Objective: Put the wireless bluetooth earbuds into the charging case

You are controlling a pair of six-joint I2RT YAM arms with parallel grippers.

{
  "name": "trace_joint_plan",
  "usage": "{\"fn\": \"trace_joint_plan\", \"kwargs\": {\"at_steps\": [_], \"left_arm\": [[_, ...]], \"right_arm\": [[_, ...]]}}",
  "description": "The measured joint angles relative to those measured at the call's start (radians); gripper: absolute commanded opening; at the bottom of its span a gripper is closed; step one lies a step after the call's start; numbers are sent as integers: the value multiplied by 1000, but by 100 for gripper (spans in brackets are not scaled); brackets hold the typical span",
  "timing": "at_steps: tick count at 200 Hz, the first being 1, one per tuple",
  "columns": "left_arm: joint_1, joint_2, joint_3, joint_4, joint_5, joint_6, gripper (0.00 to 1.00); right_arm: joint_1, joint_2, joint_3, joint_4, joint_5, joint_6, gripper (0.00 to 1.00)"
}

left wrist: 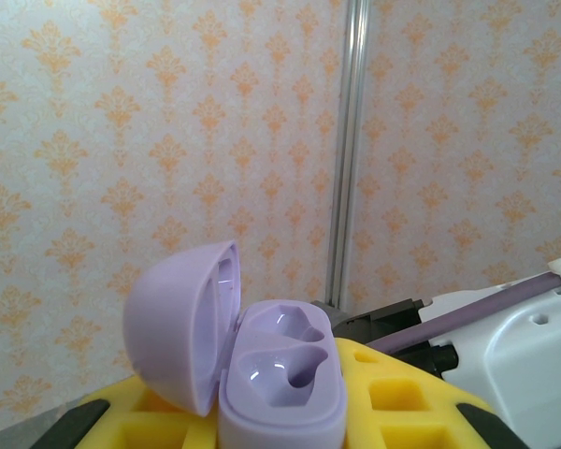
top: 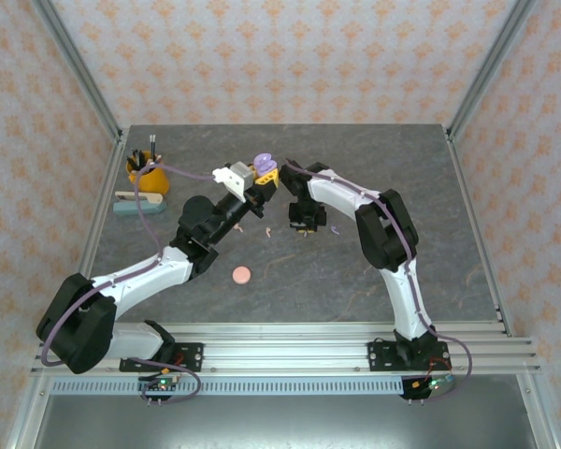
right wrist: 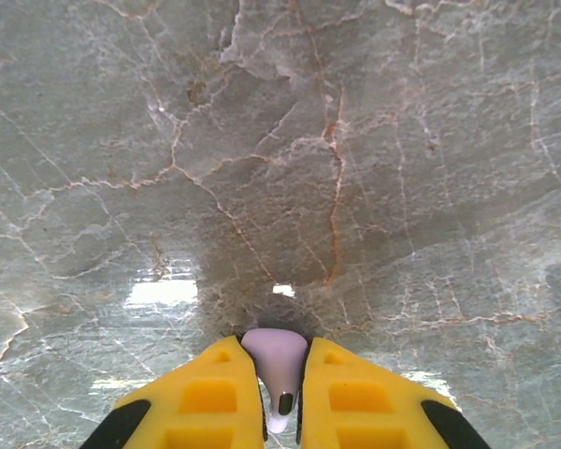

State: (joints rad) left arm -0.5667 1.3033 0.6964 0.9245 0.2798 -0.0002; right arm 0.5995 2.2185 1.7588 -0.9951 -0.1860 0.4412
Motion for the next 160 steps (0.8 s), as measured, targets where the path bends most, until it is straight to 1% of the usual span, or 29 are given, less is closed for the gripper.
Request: {"fn": "trace_joint_plan", "kwargs": {"at_steps": [49,110,137,160], "left_arm": [[0,-6,0,-15,0,0,0],[0,-37,0,-51,0,-1,0],[0,-39,0,-69,0,-1,0],[0,-41,0,-84,0,-1,0]], "right_arm": [[0,-67,-103,84,11,0,12],[0,-210,-254,190,46,0,12],[0,-272,-282,223,63,-1,12],[0,-284,-282,245,62,-11,11]]}}
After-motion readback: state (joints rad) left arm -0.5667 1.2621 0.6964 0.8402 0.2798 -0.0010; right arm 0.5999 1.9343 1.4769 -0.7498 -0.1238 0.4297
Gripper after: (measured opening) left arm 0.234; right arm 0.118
